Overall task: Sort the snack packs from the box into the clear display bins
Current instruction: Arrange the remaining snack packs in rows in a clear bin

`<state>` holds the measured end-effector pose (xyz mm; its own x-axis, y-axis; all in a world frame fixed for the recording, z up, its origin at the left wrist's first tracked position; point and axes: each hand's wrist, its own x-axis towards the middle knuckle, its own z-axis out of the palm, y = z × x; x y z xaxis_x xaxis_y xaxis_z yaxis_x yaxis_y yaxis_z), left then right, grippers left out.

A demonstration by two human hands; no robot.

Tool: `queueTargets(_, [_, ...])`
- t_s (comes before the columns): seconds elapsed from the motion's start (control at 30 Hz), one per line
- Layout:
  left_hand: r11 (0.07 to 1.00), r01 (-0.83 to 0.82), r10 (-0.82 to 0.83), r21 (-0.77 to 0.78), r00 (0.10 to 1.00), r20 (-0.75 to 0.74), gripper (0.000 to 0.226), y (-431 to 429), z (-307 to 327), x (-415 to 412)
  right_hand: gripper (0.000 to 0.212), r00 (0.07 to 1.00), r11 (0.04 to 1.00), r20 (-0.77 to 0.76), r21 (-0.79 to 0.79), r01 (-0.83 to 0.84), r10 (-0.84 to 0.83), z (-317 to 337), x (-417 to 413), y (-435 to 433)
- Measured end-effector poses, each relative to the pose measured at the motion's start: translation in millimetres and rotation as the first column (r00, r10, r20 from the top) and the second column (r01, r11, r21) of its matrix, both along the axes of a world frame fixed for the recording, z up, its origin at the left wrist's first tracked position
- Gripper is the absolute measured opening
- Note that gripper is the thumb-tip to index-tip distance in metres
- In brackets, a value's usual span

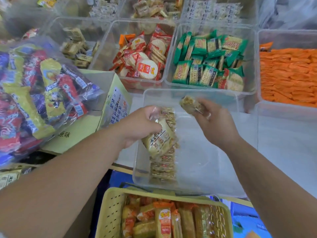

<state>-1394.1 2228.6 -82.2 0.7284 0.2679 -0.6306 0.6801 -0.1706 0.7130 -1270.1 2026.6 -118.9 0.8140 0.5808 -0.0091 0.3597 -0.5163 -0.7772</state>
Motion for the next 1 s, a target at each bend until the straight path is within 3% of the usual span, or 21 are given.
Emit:
queueTargets(0.1, [0.996, 0.078, -0.075, 0.038, 0.995, -0.065, 0.079, -1.6, -10.4, 29.7, 0.038, 0.978, 0.987, 0.141, -0.074, -0.143, 0.152, -4.6, 23.0, 23.4])
queueTargets(0.3, [0.986, 0.138, -0.123, 0.092, 0.981, -0.148, 0.08, -6.1, -27.5, 52.7, 0.042, 0.933, 0.944, 0.159, -0.118, -0.307, 0.323, -17.6, 43.2, 61.3])
queueTargets(0.47, [0.96, 0.188, -0.165, 0.206, 0.978, -0.124, 0.05, -5.0, -35.9, 53.8, 0.041, 0.89, 0.937, 0.306, -0.197, -0.288, 0.338, -32.1, 36.1, 77.0])
queueTargets(0.63, [0.959, 0.193, -0.162, 0.208, 0.974, -0.156, 0.044, -1.7, -39.8, 52.8, 0.041, 0.913, 0.96, 0.3, -0.128, -0.25, 0.278, -39.1, 37.5, 75.0])
queueTargets(0.8, [0.939, 0.255, -0.207, 0.232, 0.955, -0.211, 0.033, -6.2, -40.2, 46.7, 0.039, 0.892, 0.95, 0.331, -0.164, -0.266, 0.307, -44.3, 35.1, 73.2])
queueTargets(1.0, [0.918, 0.294, -0.225, 0.268, 0.939, -0.259, 0.037, -7.3, -33.2, 42.4, 0.04, 0.812, 0.837, 0.319, -0.434, -0.333, 0.489, -57.5, 28.7, 89.5])
